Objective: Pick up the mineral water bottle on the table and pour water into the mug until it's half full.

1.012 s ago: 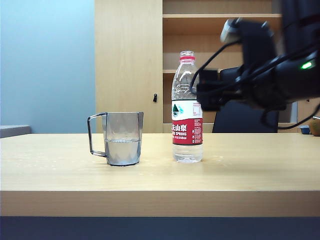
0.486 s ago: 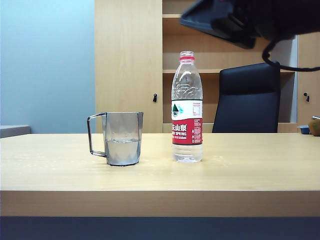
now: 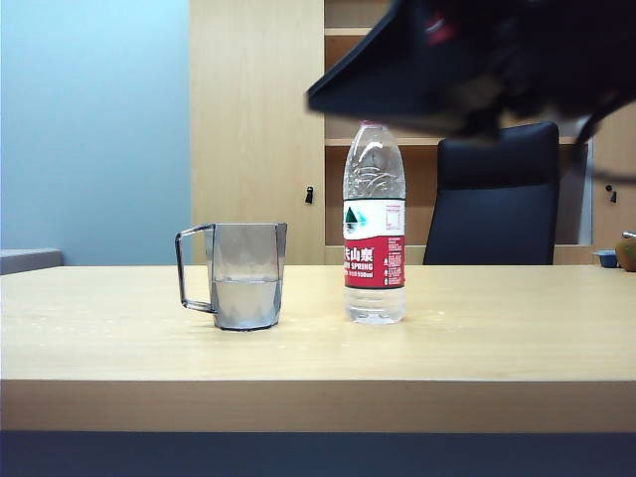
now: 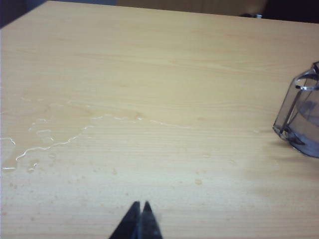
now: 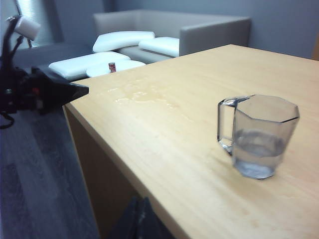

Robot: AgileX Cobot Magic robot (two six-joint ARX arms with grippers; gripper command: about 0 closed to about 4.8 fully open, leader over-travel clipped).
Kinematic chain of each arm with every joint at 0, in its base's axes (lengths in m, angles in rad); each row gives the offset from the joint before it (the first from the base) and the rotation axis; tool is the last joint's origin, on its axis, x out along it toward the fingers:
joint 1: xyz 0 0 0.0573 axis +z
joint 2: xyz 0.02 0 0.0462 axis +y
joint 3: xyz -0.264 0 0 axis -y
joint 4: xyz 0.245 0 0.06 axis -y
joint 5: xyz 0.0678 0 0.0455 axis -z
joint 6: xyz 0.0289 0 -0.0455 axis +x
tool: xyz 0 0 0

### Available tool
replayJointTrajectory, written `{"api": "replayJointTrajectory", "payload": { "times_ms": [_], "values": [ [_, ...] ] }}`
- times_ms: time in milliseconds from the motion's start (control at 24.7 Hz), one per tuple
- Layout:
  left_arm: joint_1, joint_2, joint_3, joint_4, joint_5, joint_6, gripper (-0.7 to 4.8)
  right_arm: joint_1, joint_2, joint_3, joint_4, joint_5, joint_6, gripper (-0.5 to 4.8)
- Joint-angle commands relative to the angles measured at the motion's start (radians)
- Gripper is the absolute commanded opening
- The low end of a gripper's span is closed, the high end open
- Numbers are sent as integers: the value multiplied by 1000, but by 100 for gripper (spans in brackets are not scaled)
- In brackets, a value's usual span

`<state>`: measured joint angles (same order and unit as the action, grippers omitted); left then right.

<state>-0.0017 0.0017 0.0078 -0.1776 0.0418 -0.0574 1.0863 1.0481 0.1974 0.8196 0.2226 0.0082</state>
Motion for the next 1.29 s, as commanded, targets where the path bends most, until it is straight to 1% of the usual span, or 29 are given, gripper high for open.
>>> {"api": "replayJointTrajectory", "payload": {
  "times_ms": [40,121,162,283,364,405,486,647,728,850,1012,1092,1254,1295],
  "values": [
    [2,2,3,-8,6,0,-2,2,-38,8,-120,-9,2,-8],
    [0,2,3,-8,6,-2,-2,-18,-140,8,-252,11,-15,-8],
    [1,2,3,-8,3,-2,-2,-32,-171,8,-283,11,-56,-8],
    [0,2,3,-8,3,-2,-2,-132,-332,8,-418,8,-68,-8],
    [0,2,3,-7,3,-2,-2,-294,-488,8,-509,-24,-68,-8],
    [0,2,3,-7,4,-2,-2,-399,-571,8,-564,-69,-68,-8],
    [0,2,3,-8,3,-2,-2,-521,-660,8,-633,-97,-67,-8],
    [0,2,3,-8,4,-2,-2,-755,-835,3,-756,-136,-61,-8],
    [0,2,3,-8,3,-2,-2,-858,-895,2,-802,-153,-60,-8],
    [0,2,3,-8,3,-2,-2,-984,-955,-2,-848,-182,-60,-8],
    [0,2,3,-7,3,-2,-2,-1061,-988,-27,-850,-181,-58,-8],
    [0,2,3,-8,3,-2,-2,-1077,-1009,-57,-852,-181,-55,-8],
    [0,2,3,-8,3,-2,-2,-1082,-1051,-196,-815,-182,-48,-8],
    [0,2,3,-8,3,-2,-2,-1082,-1051,-196,-870,-186,-38,-8]
  ]
}}
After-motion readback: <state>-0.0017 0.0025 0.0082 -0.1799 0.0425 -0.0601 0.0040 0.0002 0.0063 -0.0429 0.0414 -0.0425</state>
